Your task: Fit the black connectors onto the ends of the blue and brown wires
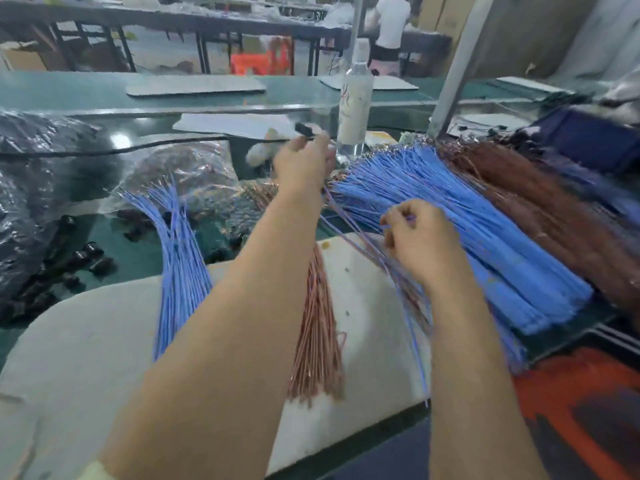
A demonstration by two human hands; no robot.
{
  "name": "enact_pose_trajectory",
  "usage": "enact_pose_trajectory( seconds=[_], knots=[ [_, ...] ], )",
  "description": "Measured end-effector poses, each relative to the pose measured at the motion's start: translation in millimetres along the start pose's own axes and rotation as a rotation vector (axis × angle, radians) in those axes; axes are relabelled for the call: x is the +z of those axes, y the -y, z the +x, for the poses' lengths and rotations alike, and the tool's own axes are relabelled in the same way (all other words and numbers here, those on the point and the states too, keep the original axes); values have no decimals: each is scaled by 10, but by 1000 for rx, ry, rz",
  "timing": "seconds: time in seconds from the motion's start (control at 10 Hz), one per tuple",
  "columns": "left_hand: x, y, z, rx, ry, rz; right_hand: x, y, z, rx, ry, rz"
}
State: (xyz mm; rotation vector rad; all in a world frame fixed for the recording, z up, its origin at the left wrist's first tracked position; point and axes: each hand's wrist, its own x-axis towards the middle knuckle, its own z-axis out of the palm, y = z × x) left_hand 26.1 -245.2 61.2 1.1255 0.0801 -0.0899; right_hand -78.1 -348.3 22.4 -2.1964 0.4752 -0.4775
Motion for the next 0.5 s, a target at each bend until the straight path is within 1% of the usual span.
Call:
enact_pose_trajectory(
  seconds=[0.1, 0.2, 0.3, 0.4, 0.5],
  knots=[
    [-18, 564, 72, -133, 79, 306, 236, -250, 73, 78, -35, -248],
    [-78, 817, 52, -84, 48, 514, 424, -381, 93, 116, -71, -360],
    [-97, 838, 33, -71, 101, 562, 478, -407, 123, 134, -107, -358],
    [-156, 775, 30, -68, 116, 551, 481, -416, 135, 132, -109, -325],
    [-324, 578, 50, -4, 61, 476, 528, -241, 113, 6, -189, -214]
  ],
)
